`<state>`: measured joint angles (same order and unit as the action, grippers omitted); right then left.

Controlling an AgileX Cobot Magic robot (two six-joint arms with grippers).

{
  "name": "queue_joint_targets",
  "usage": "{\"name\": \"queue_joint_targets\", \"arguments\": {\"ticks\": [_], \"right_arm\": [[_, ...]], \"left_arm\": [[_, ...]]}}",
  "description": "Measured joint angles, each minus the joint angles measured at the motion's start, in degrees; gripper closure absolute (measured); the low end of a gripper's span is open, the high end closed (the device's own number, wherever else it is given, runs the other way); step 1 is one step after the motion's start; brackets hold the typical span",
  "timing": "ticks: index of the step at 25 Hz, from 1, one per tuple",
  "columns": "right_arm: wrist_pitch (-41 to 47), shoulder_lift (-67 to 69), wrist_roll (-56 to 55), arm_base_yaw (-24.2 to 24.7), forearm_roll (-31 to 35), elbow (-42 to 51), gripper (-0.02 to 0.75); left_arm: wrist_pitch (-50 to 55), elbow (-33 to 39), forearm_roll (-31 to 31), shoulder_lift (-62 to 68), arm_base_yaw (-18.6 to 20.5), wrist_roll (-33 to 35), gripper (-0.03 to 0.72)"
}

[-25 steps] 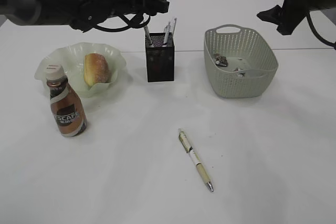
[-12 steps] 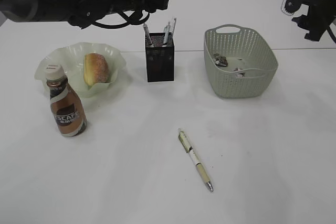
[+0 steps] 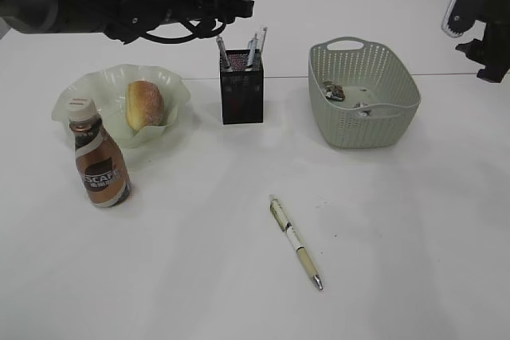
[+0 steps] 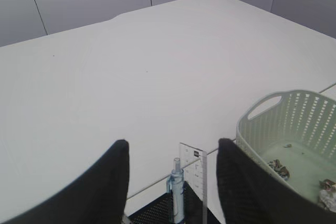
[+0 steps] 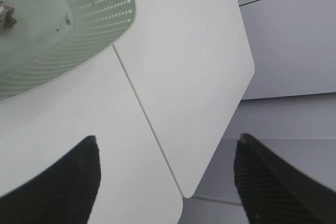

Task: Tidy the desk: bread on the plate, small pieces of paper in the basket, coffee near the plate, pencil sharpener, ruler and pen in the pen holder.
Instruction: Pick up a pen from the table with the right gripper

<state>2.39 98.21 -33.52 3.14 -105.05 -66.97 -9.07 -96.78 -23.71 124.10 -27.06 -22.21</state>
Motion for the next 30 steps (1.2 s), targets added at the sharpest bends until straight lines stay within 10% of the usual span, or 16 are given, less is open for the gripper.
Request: {"name": "queue_joint_targets", "arguments": {"ticks": [30], "right_arm": [[-4.55, -3.49, 8.22, -0.48, -0.10, 8.38, 0.154]], "left_arm": [[15.54, 0.00, 4.91, -2.70, -5.67, 0.00, 0.302]]}}
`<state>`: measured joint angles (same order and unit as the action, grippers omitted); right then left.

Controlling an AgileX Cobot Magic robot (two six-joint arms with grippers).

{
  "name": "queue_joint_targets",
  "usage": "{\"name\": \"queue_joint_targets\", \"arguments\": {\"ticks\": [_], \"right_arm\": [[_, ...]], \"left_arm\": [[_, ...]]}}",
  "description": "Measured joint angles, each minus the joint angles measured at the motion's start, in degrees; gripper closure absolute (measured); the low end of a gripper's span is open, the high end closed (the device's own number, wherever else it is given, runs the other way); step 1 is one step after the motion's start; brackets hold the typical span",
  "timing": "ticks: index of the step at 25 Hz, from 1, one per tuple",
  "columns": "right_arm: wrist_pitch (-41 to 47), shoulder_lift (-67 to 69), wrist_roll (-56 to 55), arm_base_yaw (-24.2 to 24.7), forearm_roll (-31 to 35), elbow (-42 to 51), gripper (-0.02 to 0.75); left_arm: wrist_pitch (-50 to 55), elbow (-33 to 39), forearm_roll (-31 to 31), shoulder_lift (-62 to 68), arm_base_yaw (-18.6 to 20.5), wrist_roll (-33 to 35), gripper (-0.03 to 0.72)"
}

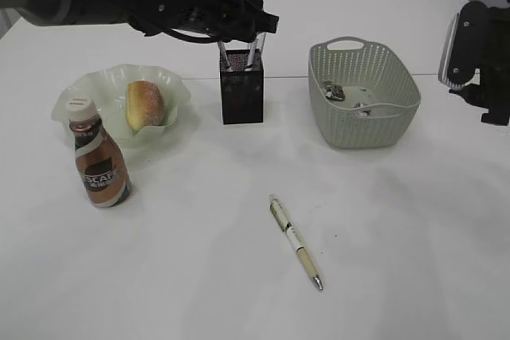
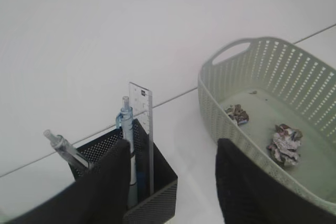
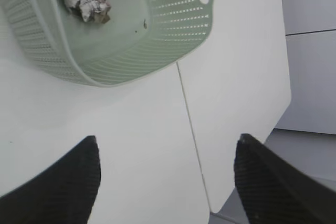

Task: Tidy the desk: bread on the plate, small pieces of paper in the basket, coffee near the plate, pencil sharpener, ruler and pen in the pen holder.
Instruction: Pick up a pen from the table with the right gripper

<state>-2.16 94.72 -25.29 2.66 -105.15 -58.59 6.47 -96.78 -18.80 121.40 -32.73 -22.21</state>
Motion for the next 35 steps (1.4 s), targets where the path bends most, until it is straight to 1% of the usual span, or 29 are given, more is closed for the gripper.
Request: {"name": "queue_joint_targets", "arguments": {"ticks": [4, 9, 14, 16, 20, 22, 25, 30, 35], "right_arm": [[1.44, 0.00, -2.44, -1.52, 0.00, 2.13, 0.155], [6.68, -0.68, -6.50, -4.60, 0.10, 4.55, 0.154], [7.49, -2.54, -11.92, -6.63, 0.33, 6.51, 0.154], [7.59, -3.01, -13.76, -7.55, 1.93, 6.99, 0.154], [9.52, -3.11, -15.66, -10.07, 7.95, 8.88, 0.155], [10.79, -3.11, -15.78, -12.13, 10.21, 10.60, 0.155], [13.93, -3.11, -15.89, -15.45, 16.19, 11.93, 0.154], [21.35, -3.11, -15.66, -20.95, 28.22, 12.06, 0.154], [31.56, -3.22, -14.15, -26.67, 36.45, 12.06, 0.155]], "left_arm": [[1.58, 0.00, 0.89, -1.16, 0.00, 0.00, 0.308], [2.41, 0.00, 1.15, -3.18, 0.00, 0.00, 0.319], [2.83, 0.00, 1.15, -4.19, 0.00, 0.00, 0.322], [2.93, 0.00, 1.37, -4.31, 0.00, 0.00, 0.323], [3.16, 0.00, 2.45, -4.31, 0.00, 0.00, 0.326], [3.42, 0.00, 3.17, -4.31, 0.00, 0.00, 0.327], [4.46, 0.00, 3.89, -4.31, 0.00, 0.00, 0.328], [7.31, 0.00, 5.23, -5.38, 0.00, 0.00, 0.336], [9.69, 0.00, 6.34, -7.66, 0.00, 0.00, 0.339]]}}
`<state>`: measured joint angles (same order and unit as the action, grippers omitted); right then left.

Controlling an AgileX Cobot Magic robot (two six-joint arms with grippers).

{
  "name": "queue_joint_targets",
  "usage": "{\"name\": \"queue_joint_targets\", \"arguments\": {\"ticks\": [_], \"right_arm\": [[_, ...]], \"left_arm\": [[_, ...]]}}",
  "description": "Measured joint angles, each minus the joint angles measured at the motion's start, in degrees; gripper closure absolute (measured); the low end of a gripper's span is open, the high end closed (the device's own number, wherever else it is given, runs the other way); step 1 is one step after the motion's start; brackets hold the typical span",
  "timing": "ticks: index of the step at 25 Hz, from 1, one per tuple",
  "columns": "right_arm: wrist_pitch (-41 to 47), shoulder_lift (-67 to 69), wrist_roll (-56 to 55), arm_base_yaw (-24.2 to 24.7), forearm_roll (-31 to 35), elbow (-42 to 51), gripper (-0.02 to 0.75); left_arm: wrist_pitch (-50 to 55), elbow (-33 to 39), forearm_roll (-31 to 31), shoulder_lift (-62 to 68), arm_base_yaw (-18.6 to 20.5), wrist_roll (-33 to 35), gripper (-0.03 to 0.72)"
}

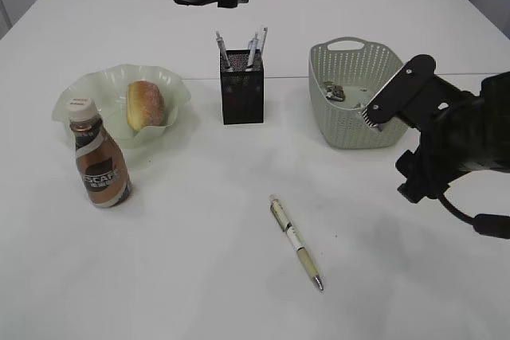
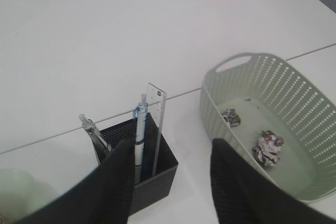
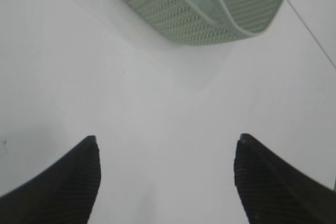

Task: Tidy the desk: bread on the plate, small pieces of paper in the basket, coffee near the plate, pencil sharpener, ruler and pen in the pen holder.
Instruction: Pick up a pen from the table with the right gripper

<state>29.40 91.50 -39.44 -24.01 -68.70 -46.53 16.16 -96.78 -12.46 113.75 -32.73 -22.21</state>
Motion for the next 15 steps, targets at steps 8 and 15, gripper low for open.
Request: {"name": "queue_joint_targets", "arguments": {"ticks": [8, 15], "right_arm": [[6.89, -0.03, 7.48, -3.16, 18.26, -1.73, 0.154], [12.52, -0.03, 19.03, -3.16, 34.63, -7.90, 0.154]], "left_arm": [[7.54, 0.00, 3.21, -4.00, 0.00, 0.00, 0.339], [16.34, 0.00, 3.99, -8.27, 0.00, 0.00, 0.344]]}}
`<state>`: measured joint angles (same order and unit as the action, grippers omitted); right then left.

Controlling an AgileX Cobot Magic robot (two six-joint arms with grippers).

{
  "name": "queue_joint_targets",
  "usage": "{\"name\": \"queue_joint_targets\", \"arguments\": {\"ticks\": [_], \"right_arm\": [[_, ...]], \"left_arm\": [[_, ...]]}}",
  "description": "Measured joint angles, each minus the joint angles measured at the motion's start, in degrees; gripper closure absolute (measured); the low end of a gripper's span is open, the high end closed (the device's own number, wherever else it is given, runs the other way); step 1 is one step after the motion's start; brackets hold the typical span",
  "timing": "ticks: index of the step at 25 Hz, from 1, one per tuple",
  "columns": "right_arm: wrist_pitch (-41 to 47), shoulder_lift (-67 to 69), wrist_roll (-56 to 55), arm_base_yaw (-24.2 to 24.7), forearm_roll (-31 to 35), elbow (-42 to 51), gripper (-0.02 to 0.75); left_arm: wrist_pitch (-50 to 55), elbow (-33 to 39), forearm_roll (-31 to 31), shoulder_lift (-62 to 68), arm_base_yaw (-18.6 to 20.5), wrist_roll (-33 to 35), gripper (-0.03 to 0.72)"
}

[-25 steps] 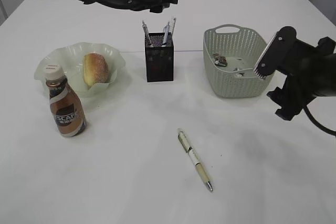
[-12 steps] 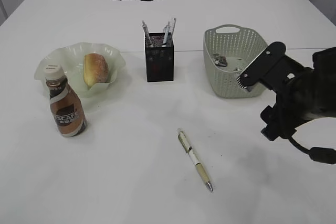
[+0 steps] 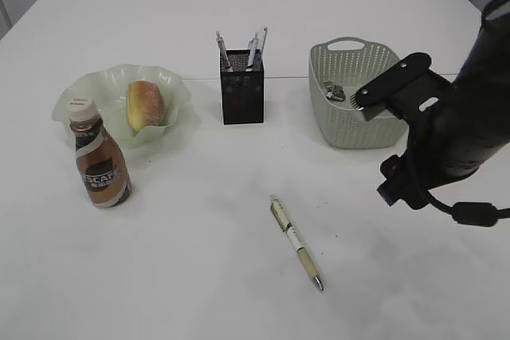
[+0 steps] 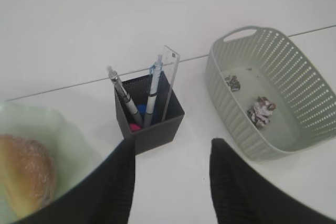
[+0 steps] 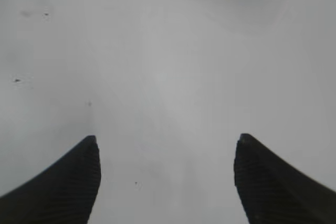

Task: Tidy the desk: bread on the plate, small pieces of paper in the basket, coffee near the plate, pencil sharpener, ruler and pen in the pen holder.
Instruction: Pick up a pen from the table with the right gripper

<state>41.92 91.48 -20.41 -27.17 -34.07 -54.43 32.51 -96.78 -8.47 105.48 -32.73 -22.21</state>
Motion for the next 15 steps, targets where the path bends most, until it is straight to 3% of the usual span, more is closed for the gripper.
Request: {"name": "queue_joint_targets", "arguments": {"ticks": [15], "right_arm": [[7.15, 0.00, 2.73, 0.00, 14.21, -2.43, 0.155]], "left_arm": [[23.47, -0.73, 0.55, -5.77, 0.00, 0.00, 0.357]]}}
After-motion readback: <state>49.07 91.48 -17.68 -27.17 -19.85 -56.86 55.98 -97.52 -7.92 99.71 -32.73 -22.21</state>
